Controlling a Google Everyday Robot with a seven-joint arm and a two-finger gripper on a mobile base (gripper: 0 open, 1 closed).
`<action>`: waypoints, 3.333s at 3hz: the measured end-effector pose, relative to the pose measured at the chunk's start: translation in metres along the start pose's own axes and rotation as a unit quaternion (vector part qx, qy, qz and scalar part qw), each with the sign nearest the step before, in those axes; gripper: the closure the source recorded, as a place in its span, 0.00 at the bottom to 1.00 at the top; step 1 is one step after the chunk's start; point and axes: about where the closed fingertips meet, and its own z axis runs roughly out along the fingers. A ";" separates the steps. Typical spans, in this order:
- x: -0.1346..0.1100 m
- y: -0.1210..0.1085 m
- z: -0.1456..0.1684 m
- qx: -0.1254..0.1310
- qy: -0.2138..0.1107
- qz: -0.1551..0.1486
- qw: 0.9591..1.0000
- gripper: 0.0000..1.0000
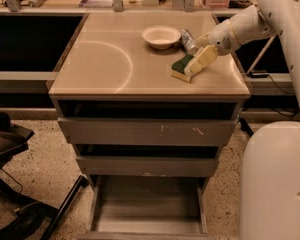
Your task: Place sponge into bottom drawer
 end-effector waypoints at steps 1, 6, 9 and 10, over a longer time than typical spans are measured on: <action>0.028 -0.008 0.015 -0.011 -0.004 0.037 0.999 0.00; 0.028 -0.008 0.015 -0.011 -0.004 0.037 0.999 0.89; 0.056 0.107 -0.102 0.011 -0.018 0.043 0.999 1.00; 0.088 0.157 -0.136 0.041 -0.031 0.072 0.996 1.00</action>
Offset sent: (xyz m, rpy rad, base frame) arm 0.0032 -0.0075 -0.0275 0.0243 0.0572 -0.0281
